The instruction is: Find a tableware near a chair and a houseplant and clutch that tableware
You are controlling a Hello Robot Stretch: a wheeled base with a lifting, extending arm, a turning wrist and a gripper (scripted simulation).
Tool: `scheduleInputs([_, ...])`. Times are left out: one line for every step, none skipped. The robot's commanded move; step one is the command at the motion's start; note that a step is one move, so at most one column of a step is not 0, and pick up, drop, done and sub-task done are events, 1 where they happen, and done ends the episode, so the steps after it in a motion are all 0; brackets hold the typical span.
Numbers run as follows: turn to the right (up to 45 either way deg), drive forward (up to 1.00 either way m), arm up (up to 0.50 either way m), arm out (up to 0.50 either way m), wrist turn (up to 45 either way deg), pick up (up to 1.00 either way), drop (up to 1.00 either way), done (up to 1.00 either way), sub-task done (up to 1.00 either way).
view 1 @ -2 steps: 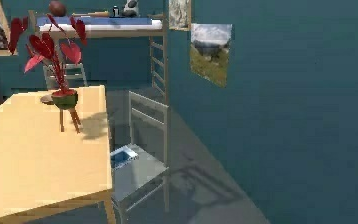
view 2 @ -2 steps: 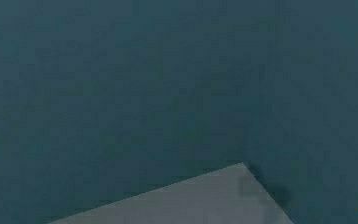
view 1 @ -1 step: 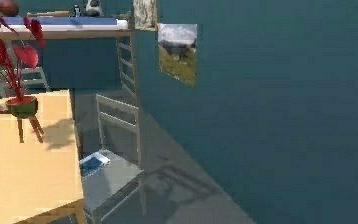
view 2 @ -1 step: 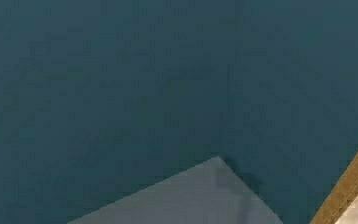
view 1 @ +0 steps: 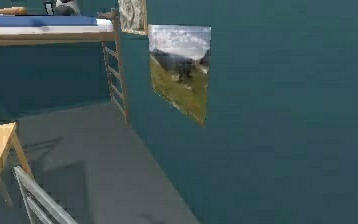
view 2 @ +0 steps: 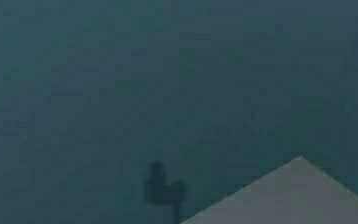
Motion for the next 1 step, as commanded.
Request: scheduleInputs([-45.0, 0.0, 0.0, 0.0, 0.0, 0.0, 0.0, 0.0, 0.0])
